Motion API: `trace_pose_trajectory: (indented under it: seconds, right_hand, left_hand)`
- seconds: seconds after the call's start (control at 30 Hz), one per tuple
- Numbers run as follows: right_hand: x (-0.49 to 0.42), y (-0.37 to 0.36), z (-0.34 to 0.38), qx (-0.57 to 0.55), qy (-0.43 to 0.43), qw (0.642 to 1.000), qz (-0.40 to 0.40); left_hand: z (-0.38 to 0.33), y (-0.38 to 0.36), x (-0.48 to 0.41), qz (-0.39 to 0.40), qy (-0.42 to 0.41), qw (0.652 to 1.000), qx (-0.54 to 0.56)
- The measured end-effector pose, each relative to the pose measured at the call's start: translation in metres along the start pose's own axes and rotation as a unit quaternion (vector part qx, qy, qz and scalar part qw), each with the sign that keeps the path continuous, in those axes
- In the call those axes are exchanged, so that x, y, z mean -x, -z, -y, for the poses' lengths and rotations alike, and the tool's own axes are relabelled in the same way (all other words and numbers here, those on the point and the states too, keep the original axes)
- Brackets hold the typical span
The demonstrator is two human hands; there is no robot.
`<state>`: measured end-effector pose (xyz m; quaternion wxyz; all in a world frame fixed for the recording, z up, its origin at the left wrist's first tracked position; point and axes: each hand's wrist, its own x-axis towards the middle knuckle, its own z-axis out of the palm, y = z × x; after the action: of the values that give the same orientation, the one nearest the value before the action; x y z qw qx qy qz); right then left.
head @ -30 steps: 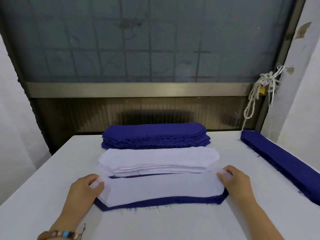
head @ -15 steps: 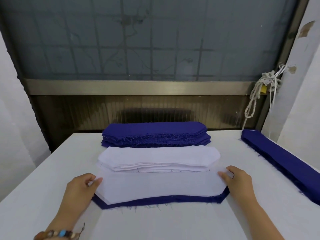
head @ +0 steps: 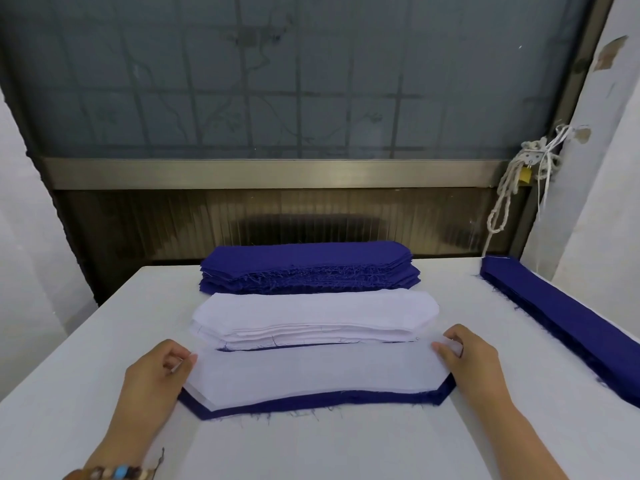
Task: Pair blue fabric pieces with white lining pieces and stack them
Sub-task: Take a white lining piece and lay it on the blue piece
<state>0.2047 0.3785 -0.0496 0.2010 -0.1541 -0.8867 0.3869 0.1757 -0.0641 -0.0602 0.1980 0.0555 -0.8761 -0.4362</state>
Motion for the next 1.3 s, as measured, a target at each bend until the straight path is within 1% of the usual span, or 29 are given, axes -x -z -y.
trace_pose_trajectory:
  seconds: [0.07,0.13,0.4,0.77,1.0,1.1,1.23,1.3]
  right_hand:
    - [0.000,0.000,0.001,0.031,0.009,0.999,0.010]
    - [0.001,0.000,0.003,0.039,0.005,0.999,0.011]
    - [0.002,0.000,0.001,-0.028,-0.012,0.999,-0.009]
    - [-0.002,-0.003,-0.006,-0.038,0.008,0.998,-0.039]
    - [-0.001,-0.002,-0.006,-0.014,0.024,0.998,-0.051]
    - [-0.002,-0.003,-0.009,0.019,0.033,0.998,-0.042]
    - [-0.003,-0.005,-0.012,0.031,0.022,0.999,-0.023]
    - [-0.004,-0.007,-0.013,0.065,0.024,0.997,-0.020]
  left_hand:
    - [0.001,0.000,0.000,-0.006,-0.006,1.000,-0.002]
    - [0.002,0.000,0.000,-0.005,-0.010,1.000,-0.008]
    - [0.004,0.000,0.000,-0.007,-0.001,1.000,0.015]
    - [0.001,0.001,0.000,-0.037,0.002,0.999,-0.006]
    - [0.002,0.000,0.000,-0.052,-0.002,0.999,-0.015]
    - [0.002,0.000,0.000,-0.033,-0.008,0.999,-0.027]
    - [0.003,-0.001,0.001,-0.004,-0.026,0.998,-0.050]
    - [0.002,0.000,0.001,0.015,-0.029,0.998,-0.058]
